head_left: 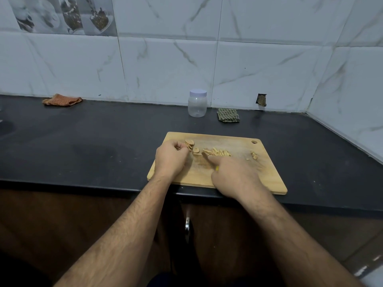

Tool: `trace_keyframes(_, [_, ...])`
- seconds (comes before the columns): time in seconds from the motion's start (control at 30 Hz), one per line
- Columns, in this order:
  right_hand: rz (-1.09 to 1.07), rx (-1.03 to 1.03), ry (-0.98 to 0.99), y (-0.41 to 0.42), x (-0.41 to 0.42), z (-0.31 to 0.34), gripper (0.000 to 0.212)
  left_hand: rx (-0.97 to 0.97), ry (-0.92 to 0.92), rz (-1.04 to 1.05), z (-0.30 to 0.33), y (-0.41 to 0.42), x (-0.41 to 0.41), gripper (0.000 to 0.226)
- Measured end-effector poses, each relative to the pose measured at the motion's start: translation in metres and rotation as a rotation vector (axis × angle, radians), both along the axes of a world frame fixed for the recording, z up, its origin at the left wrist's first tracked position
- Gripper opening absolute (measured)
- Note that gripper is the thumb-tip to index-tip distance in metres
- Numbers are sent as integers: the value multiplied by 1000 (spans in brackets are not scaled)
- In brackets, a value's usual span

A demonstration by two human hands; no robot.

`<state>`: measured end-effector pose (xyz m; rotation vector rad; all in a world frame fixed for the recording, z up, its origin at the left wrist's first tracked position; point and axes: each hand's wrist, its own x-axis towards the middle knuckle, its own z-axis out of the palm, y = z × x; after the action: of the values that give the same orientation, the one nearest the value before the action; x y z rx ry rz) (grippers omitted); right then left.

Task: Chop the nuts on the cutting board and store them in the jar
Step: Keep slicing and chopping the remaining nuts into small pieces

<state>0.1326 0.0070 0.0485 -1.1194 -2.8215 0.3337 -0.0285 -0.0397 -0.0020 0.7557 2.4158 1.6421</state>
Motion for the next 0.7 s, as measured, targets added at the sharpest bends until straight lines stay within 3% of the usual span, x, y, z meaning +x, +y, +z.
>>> trace_keyframes(0.53, [-11, -14, -2, 6, -12, -1, 61, -88, 112, -3, -2, 4, -4, 13])
trace_keyframes(0.7, [-63, -21, -14, 14, -17, -2, 55, -203, 276, -114, 0, 12, -7, 26])
